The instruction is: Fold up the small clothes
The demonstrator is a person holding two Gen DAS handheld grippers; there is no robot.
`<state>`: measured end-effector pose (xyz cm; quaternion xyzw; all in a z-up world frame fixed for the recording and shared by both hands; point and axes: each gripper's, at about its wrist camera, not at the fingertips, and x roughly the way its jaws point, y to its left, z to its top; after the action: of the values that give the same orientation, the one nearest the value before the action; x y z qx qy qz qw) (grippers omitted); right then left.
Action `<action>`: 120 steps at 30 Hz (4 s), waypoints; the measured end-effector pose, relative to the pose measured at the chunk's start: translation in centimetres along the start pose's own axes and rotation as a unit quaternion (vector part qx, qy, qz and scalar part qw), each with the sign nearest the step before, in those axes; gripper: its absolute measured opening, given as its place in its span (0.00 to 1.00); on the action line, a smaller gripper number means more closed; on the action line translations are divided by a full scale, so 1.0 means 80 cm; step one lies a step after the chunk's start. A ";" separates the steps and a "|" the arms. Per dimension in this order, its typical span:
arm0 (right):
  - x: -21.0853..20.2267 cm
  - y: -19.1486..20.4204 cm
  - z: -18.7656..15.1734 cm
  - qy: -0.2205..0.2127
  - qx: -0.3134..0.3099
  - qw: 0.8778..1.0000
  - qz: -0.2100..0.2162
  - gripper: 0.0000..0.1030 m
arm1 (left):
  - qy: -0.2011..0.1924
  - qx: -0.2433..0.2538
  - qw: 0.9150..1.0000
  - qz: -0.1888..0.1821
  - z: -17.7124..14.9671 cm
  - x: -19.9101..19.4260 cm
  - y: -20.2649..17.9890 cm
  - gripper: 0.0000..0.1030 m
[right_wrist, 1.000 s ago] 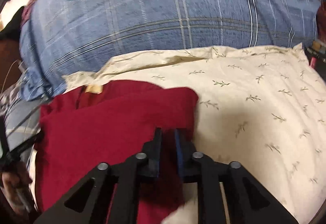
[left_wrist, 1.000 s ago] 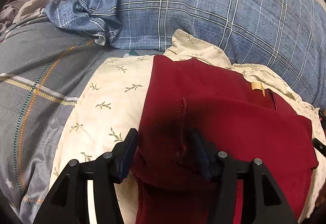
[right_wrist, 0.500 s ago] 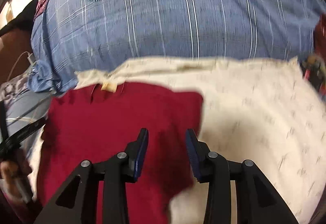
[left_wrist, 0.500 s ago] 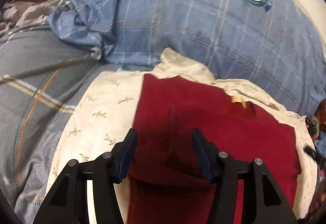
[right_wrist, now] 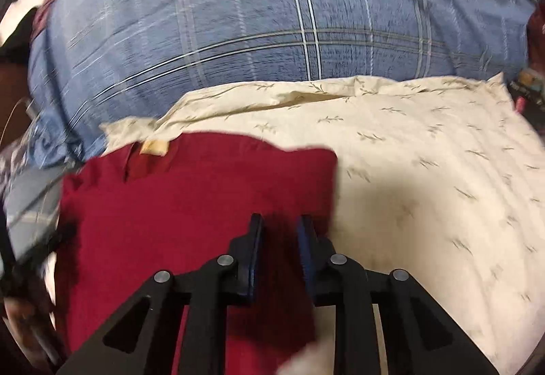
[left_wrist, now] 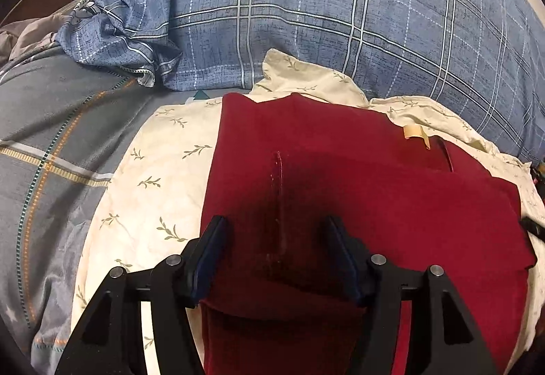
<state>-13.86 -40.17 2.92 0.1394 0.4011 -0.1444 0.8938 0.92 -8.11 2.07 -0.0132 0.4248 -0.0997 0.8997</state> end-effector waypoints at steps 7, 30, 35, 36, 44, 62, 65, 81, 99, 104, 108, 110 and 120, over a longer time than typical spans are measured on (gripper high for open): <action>-0.007 -0.008 -0.033 0.024 -0.003 1.000 -0.016 0.32 | -0.014 0.003 1.000 -0.023 -0.027 -0.030 0.005 0.58; -0.120 -0.002 -0.209 0.084 0.005 0.989 0.118 0.57 | 0.032 -0.004 0.999 -0.041 -0.210 -0.195 0.079 0.64; -0.128 0.002 -0.231 0.090 -0.013 0.987 0.131 0.57 | 0.033 -0.012 0.998 -0.043 -0.225 -0.199 0.082 0.64; -0.129 0.002 -0.236 0.093 -0.015 0.986 0.137 0.57 | 0.030 -0.012 0.998 -0.044 -0.228 -0.203 0.083 0.65; -0.129 0.009 -0.261 0.123 -0.030 0.975 0.182 0.59 | 0.050 -0.009 0.997 -0.052 -0.239 -0.209 0.091 0.65; -0.131 0.018 -0.273 0.134 -0.052 0.971 0.189 0.59 | 0.059 0.007 0.998 -0.031 -0.261 -0.217 0.085 0.65; -0.132 0.023 -0.274 0.140 -0.063 0.970 0.190 0.59 | 0.060 0.008 0.998 -0.033 -0.262 -0.217 0.087 0.65; -0.121 0.014 -0.294 0.201 -0.051 0.954 0.214 0.59 | 0.086 -0.002 0.995 -0.050 -0.271 -0.219 0.097 0.65; -0.083 0.021 -0.327 0.263 -0.021 0.930 0.255 0.43 | 0.143 0.000 0.987 -0.079 -0.279 -0.192 0.094 0.63; -0.093 0.024 -0.323 0.248 -0.028 0.933 0.261 0.17 | 0.144 0.003 0.985 -0.090 -0.281 -0.190 0.092 0.49; -0.105 0.025 -0.322 0.223 -0.007 0.935 0.276 0.21 | 0.151 0.005 0.983 -0.107 -0.283 -0.186 0.091 0.34; -0.104 0.028 -0.323 0.214 -0.006 0.940 0.265 0.21 | 0.150 0.006 0.983 -0.105 -0.282 -0.184 0.090 0.30; -0.127 0.017 -0.306 0.187 0.055 0.919 0.344 0.12 | 0.138 -0.010 0.982 -0.131 -0.276 -0.204 0.089 0.06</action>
<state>-36.36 -28.51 -4.84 0.3418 0.4794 0.1786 0.7883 -24.97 3.35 -0.37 -0.0641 0.5407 -0.2136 0.8111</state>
